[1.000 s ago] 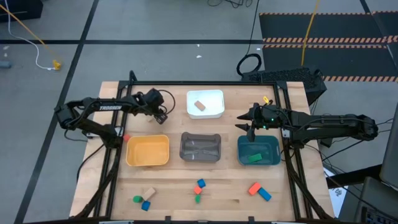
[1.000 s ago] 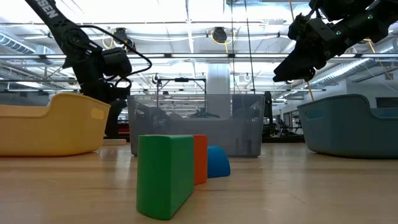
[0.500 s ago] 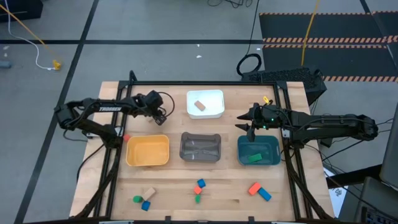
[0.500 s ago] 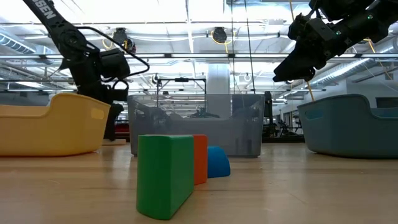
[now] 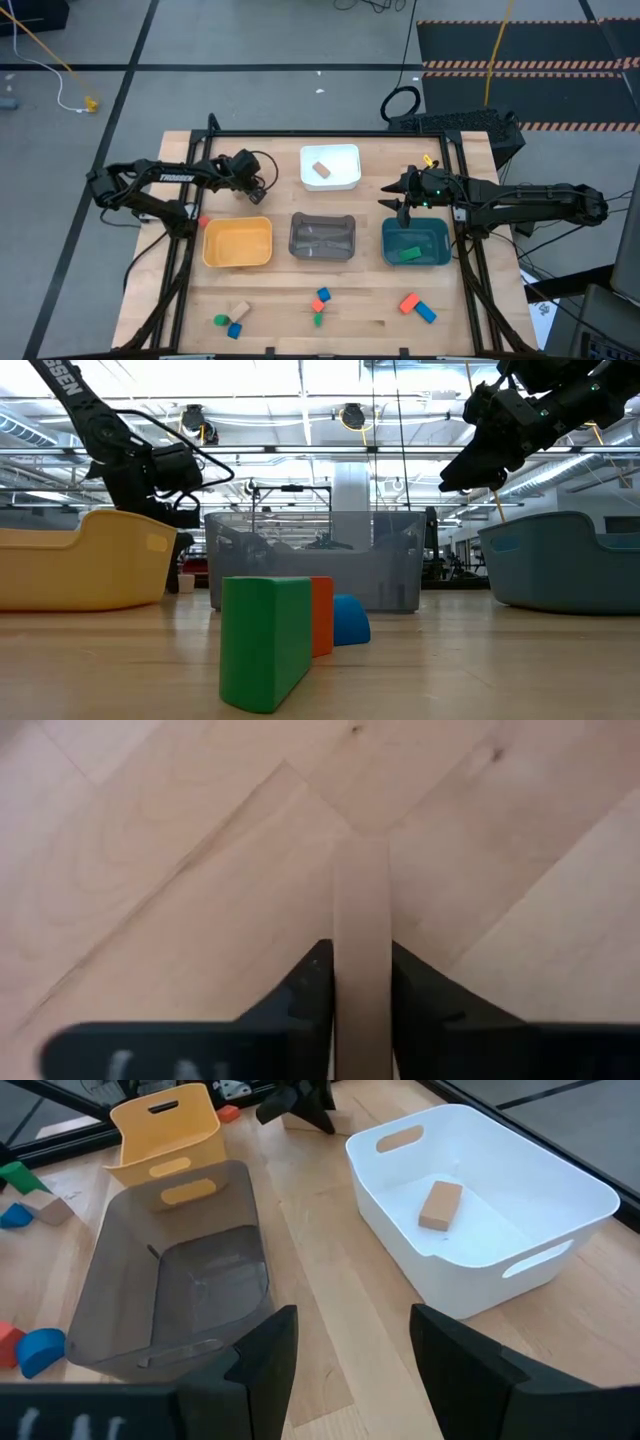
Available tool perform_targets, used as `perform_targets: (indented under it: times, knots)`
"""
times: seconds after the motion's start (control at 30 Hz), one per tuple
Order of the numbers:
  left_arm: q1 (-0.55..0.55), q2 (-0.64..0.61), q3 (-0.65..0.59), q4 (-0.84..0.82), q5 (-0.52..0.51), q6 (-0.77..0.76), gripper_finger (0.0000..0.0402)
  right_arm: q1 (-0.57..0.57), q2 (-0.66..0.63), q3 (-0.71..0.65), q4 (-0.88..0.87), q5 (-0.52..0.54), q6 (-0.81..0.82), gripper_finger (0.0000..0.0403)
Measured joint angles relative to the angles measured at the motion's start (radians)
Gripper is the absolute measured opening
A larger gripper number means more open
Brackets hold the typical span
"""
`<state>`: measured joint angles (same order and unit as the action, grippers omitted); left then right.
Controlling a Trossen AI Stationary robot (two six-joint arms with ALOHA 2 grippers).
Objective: Sort & place blocks by color
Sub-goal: Put the top rectangular wooden block into the white bin
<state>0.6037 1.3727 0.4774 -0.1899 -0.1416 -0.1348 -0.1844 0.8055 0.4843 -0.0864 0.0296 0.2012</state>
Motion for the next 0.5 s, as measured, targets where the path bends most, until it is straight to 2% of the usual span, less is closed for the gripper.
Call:
perform_targets:
  times: [0.23,0.5]
  knots:
    - [0.001,0.004,0.003,0.034,-0.009,-0.002,0.0058,0.000,0.000,0.000,0.000,0.000,0.000,0.0185]
    - [0.001,0.004,0.109,0.062,-0.005,0.032,0.0058,0.000,0.000,0.000,0.000,0.001,0.014,0.0185]
